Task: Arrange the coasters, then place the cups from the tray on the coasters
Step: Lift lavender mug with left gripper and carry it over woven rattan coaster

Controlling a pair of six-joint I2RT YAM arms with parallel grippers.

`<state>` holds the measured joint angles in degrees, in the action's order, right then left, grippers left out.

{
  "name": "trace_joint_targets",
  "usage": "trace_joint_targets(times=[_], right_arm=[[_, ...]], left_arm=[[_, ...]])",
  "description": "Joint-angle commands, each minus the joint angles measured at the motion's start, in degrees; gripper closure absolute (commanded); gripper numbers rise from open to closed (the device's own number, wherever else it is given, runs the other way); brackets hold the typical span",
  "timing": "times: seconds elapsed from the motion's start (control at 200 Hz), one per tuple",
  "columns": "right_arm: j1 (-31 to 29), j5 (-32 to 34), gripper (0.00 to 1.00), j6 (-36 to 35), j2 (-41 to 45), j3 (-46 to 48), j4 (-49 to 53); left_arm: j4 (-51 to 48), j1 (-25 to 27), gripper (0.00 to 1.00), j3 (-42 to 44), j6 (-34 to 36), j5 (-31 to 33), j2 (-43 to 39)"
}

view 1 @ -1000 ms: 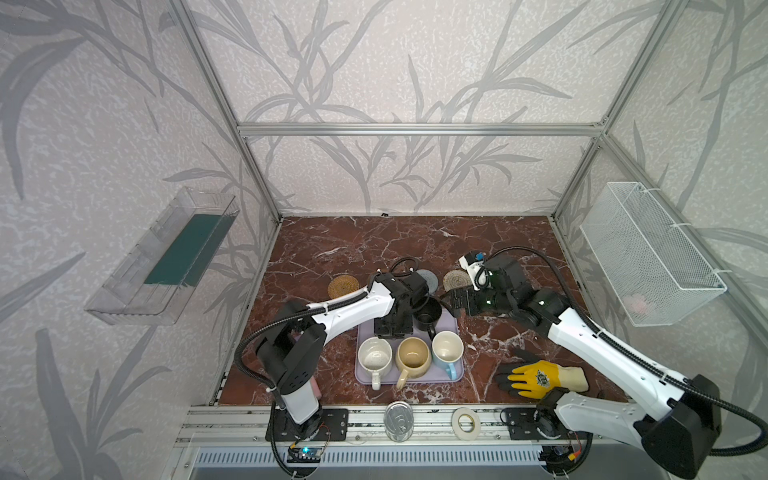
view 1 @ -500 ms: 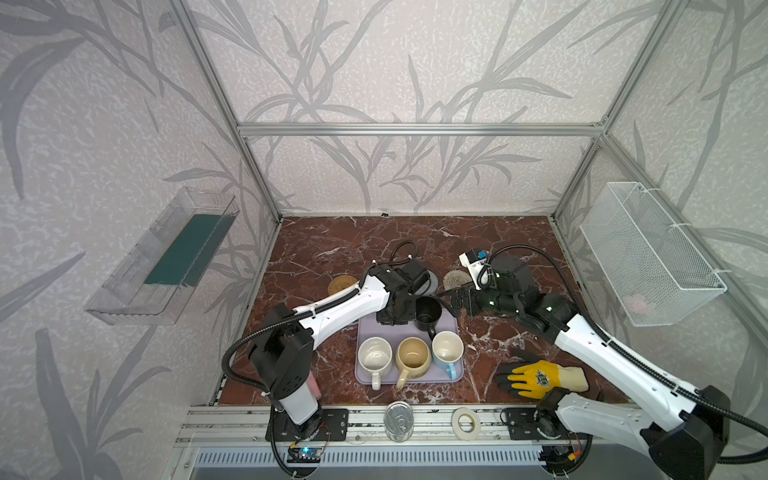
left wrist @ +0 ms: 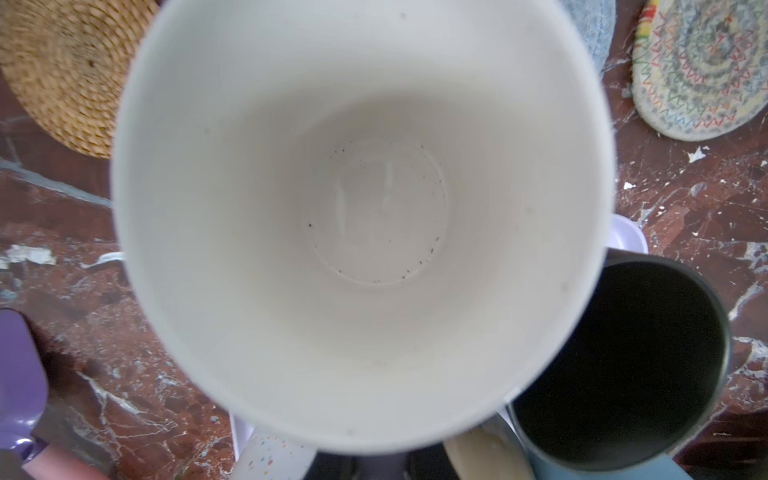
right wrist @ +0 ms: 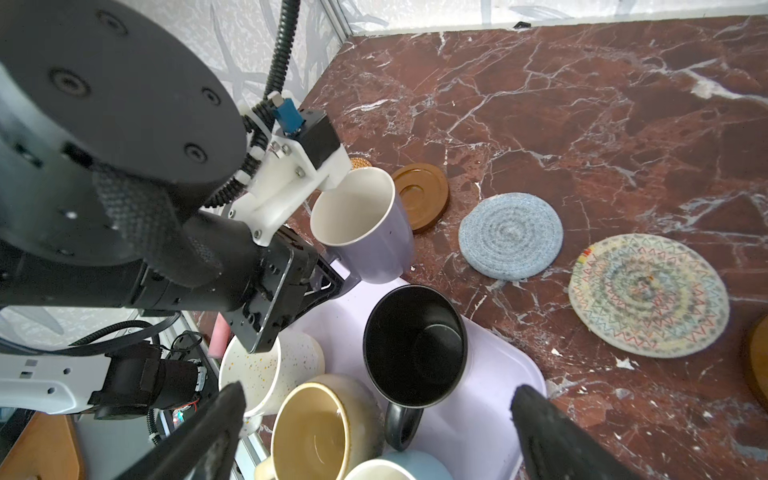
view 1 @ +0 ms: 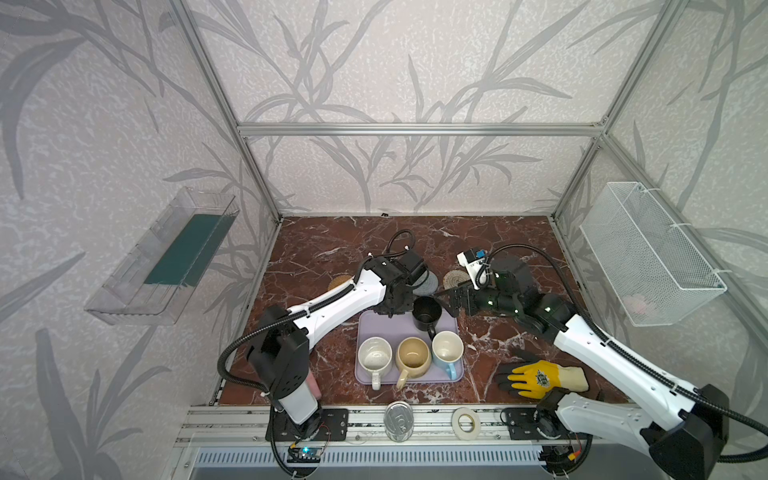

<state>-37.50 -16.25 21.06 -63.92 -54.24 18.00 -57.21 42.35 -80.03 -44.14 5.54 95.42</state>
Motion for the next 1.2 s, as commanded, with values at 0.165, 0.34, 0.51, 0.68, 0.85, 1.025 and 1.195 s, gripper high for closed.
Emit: trace_joint_targets(times=[0.165,0.34,0.51,0.68,0.85,1.025,1.195], right_arm=[[-2.98,-1.2,0.01,-1.87,-3.46,-2.37,-3.01],[-5.41,-0.89,0.01,-3.59,-5.85,-4.34,-4.02],[-7.78,-0.37,0.01,-3.71,-9.19,-6.81,-4.83],[-9.84,0.62,0.01,-2.3,-13.13,-10.25,-5.6],[-10.4,2.14,0.01,-0.6,-16.93,-14.34,-5.61],[-10.49,3.85,0.01,1.43,-21.06,-17.91,-5.14],[-10.48,4.06,0.01,2.3,-24.7,-20.63,-4.16]], left_arm=[[-2.8,-2.56,1.0,-3.62,4.11,5.75,-4.02],[-0.66,-5.27,1.0,-2.45,6.42,6.58,-7.38],[-0.71,-9.36,1.0,-2.13,9.22,6.69,-9.08],[0.44,-14.72,1.0,-1.34,14.23,4.16,-10.53],[1.74,-19.06,1.0,-1.36,18.63,3.14,-11.53],[3.64,-23.62,1.0,-0.1,21.99,0.57,-10.98],[7.74,-25.68,1.0,3.17,24.77,1.21,-8.88]])
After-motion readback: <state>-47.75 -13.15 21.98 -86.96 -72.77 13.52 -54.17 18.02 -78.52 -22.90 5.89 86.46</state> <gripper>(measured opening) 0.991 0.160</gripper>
